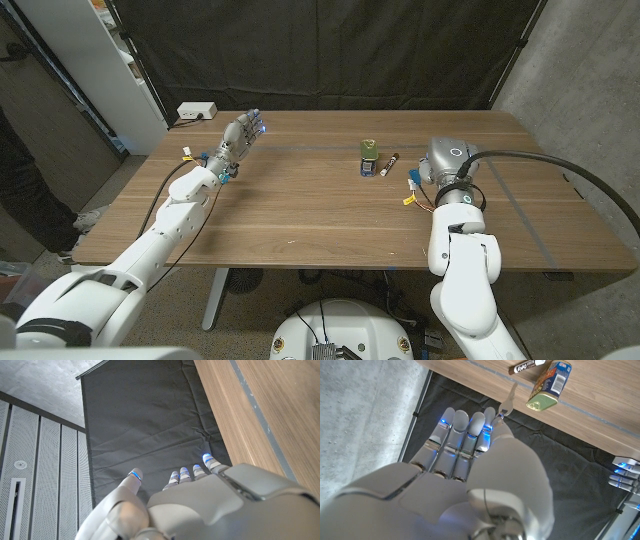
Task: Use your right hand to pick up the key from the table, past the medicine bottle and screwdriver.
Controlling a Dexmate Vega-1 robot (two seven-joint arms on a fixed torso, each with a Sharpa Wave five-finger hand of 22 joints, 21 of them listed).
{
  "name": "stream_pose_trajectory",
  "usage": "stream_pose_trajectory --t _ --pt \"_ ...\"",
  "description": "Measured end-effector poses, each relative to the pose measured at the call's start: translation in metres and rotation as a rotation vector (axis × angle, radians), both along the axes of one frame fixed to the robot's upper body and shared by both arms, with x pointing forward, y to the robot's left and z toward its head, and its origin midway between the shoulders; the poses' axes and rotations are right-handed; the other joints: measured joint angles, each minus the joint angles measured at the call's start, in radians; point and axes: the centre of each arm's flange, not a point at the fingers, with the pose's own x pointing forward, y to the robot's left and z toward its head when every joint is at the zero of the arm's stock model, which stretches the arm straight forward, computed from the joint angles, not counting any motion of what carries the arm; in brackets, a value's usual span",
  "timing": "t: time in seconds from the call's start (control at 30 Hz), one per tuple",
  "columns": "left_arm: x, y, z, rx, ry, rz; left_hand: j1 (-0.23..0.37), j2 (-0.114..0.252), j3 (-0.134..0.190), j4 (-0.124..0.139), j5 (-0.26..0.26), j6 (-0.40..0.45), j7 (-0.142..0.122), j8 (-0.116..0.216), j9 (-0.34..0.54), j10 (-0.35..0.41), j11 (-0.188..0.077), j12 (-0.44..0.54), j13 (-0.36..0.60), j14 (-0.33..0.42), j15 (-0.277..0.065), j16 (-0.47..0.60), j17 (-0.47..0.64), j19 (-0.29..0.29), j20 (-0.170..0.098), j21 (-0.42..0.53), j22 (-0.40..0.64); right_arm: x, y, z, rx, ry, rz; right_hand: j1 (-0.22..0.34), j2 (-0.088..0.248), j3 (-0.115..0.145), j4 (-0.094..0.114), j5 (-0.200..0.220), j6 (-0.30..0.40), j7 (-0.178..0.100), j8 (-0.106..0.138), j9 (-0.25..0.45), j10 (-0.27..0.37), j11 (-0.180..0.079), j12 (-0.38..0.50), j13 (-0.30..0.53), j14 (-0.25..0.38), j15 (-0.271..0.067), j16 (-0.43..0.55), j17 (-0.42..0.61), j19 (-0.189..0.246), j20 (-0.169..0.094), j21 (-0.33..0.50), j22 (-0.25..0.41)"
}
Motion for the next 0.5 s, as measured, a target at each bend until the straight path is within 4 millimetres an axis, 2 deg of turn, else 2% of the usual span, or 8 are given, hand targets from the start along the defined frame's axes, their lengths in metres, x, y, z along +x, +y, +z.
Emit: stream_pose_trajectory --t 0.5 --pt "-0.006 -0.001 -0.003 0.003 -0.004 0.002 0.000 0.000 0.000 0.000 0.000 0.000 0.000 0.000 0.000 0.000 0.000 0.000 0.000 0.000 0.000 0.000 0.000 0.000 0.000 0.000 0.000 -0.012 -0.021 0.027 -0.079 -0.030 0.096 -0.004 0.004 0.000 0.000 -0.001 -0.003 -0.003 0.002 -0.003 0.000 0.000 0.004 -0.004 0.000 0.000 0.006 -0.005 0.000 0.000 0.015 0.000"
